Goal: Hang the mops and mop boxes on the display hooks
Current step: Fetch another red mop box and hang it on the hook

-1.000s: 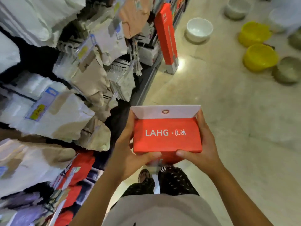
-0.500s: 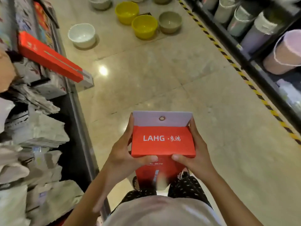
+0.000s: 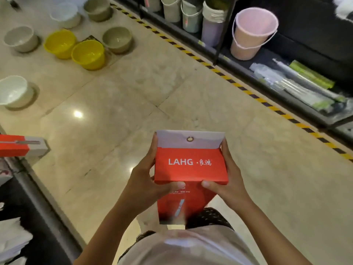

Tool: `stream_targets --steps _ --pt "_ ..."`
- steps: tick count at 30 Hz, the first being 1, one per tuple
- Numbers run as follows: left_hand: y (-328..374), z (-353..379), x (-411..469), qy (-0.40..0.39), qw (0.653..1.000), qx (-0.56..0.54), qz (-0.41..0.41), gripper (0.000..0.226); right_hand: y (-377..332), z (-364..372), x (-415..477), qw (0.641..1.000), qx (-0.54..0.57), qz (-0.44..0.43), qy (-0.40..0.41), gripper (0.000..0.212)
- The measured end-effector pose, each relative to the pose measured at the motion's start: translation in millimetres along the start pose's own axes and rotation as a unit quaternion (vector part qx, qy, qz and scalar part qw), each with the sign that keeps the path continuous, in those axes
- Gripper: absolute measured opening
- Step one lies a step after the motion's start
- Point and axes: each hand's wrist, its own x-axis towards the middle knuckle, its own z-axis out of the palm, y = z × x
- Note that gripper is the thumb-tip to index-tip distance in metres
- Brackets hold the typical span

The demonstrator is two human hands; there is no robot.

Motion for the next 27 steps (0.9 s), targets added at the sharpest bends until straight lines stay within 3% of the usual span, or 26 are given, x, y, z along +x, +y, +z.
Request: stream_targets --steps 8,13,16,20,27 --pt "41.3 80.9 94.4 -0.003 0.999 -0.013 0.049 0.12 7.6 -114.5 57.7 0.998 -0.054 0.002 0.037 0.122" --pt "55.6 99.9 141.1 -0.001 0.998 -0.042 0.051 0.115 3.0 -149.5 93.8 0.994 -0.088 -0.003 0.062 0.12" --pt "60.7 97.0 178.2 -0.008 0.996 -0.079 0.044 0.121 -0.8 -157.0 131.7 0.994 -0.094 -0.007 0.06 0.119" --pt "70.0 82.8 246.6 -0.025 0.995 -0.075 0.063 0.107 -6.8 -161.1 189.4 0.994 -0.076 0.005 0.08 0.117" --pt "99.7 33.7 370.6 -0.083 0.995 -0.028 0.055 0.126 -36.2 -159.9 293.0 0.989 -0.052 0.038 0.133 0.114"
